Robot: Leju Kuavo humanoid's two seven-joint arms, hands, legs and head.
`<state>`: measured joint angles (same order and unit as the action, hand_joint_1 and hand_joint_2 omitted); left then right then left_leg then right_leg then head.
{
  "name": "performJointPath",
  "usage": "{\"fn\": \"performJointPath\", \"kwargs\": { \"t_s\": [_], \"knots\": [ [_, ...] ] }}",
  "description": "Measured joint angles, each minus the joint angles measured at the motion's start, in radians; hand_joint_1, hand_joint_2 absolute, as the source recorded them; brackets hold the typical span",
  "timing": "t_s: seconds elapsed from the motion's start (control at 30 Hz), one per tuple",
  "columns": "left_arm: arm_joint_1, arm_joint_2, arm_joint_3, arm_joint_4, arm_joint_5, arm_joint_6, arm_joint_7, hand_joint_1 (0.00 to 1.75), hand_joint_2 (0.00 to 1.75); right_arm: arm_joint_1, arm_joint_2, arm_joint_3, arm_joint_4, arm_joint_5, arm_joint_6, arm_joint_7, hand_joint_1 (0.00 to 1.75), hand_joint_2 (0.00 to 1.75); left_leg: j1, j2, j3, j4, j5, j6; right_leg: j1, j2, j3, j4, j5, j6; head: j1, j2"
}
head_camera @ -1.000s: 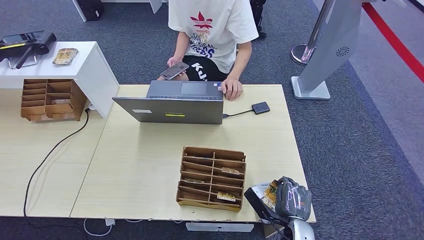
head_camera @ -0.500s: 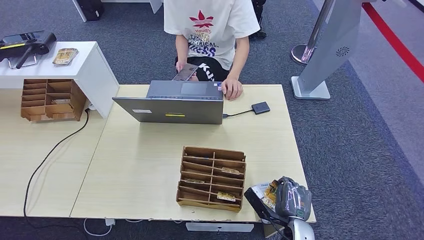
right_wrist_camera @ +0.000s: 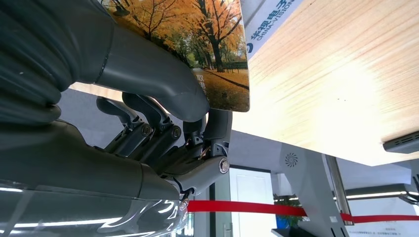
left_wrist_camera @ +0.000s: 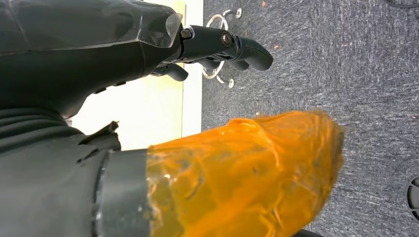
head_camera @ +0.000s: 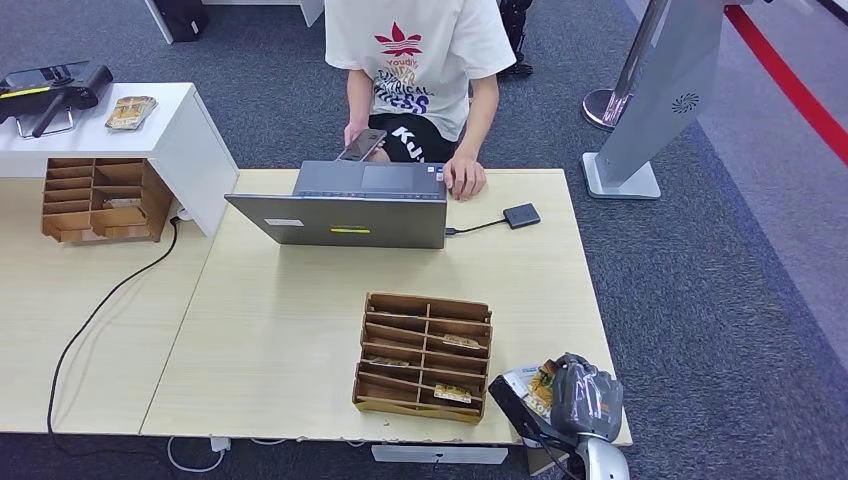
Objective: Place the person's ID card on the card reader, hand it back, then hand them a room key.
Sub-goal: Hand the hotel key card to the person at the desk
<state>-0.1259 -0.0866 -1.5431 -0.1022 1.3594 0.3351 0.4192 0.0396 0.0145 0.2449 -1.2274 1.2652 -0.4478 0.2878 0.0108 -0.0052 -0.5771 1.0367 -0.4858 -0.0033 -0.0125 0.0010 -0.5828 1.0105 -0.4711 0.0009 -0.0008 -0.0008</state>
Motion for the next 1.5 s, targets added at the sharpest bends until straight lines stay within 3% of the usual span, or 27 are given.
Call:
{"fn": "performJointPath", "kwargs": {
  "t_s": [0.13, 0.3, 0.5, 0.57, 0.7, 0.8, 0.93, 1.17, 1.5],
  "knots": [
    [0.0, 0.0, 0.0, 0.0, 0.008, 0.001, 0.0, 0.0, 0.0, 0.014, 0.001, -0.001, -0.023, 0.008, -0.067, -0.007, 1.75, 1.75, 0.0, 0.0, 0.0, 0.0, 0.0, 0.0, 0.0, 0.0, 0.0, 0.0, 0.0, 0.0, 0.0, 0.0],
    [0.0, -0.001, 0.0, 0.0, 0.016, 0.005, -0.003, 0.0, 0.0, 0.038, 0.021, -0.018, -0.097, -0.02, -0.204, -0.088, 1.75, 1.75, 0.0, 0.0, -0.001, 0.0, 0.0, 0.0, 0.0, 0.0, 0.0, 0.0, 0.0, 0.0, 0.0, 0.0],
    [0.0, -0.001, 0.0, 0.0, 0.014, 0.01, -0.003, 0.0, 0.0, 0.059, 0.073, -0.072, -0.2, -0.041, -0.221, -0.202, 1.75, 1.75, 0.0, 0.0, -0.001, 0.0, 0.0, 0.0, 0.0, 0.0, -0.001, 0.0, 0.0, 0.0, 0.0, 0.0],
    [0.0, -0.001, 0.0, 0.0, 0.012, 0.01, -0.004, 0.0, 0.0, 0.066, 0.095, -0.098, -0.225, -0.052, -0.221, -0.266, 1.75, 1.75, 0.0, 0.0, -0.001, 0.0, 0.0, 0.0, 0.0, 0.0, -0.001, 0.0, 0.0, 0.0, 0.0, 0.0],
    [0.0, -0.001, 0.0, 0.0, 0.004, 0.01, -0.006, 0.0, 0.0, 0.078, 0.186, -0.201, -0.286, -0.099, -0.221, -0.499, 1.75, 1.75, 0.0, 0.0, -0.001, 0.0, 0.0, 0.0, 0.0, 0.0, -0.001, 0.0, 0.0, 0.0, 0.0, 0.0],
    [0.0, -0.001, 0.0, 0.0, -0.002, 0.01, -0.006, 0.0, 0.0, 0.086, 0.243, -0.266, -0.333, -0.139, -0.221, -0.597, 1.75, 1.75, 0.0, 0.0, -0.001, 0.0, 0.0, 0.0, 0.0, 0.0, -0.001, 0.0, 0.0, 0.0, 0.0, 0.0],
    [0.0, -0.001, 0.0, 0.0, -0.008, 0.01, -0.006, 0.0, 0.0, 0.092, 0.279, -0.3, -0.376, -0.161, -0.221, -0.624, 1.75, 1.75, 0.0, 0.0, -0.001, 0.0, 0.0, 0.0, 0.0, 0.0, -0.001, 0.0, 0.0, 0.0, 0.0, 0.0],
    [0.0, -0.001, 0.0, 0.0, -0.014, 0.009, -0.006, 0.0, 0.0, 0.101, 0.29, -0.327, -0.421, -0.18, -0.221, -0.647, 1.75, 1.75, 0.0, 0.0, -0.001, 0.0, 0.0, 0.0, 0.0, 0.0, -0.001, 0.0, 0.0, 0.0, 0.0, 0.0],
    [0.0, 0.0, -0.001, 0.0, -0.088, -0.005, -0.006, 0.0, 0.0, 0.094, 0.29, -0.283, -0.47, -0.185, -0.221, -0.707, 1.75, 1.75, 0.0, 0.0, -0.003, 0.0, 0.0, 0.0, 0.0, -0.001, 0.0, 0.0, 0.0, 0.0, 0.0, 0.0]
  ]
}}
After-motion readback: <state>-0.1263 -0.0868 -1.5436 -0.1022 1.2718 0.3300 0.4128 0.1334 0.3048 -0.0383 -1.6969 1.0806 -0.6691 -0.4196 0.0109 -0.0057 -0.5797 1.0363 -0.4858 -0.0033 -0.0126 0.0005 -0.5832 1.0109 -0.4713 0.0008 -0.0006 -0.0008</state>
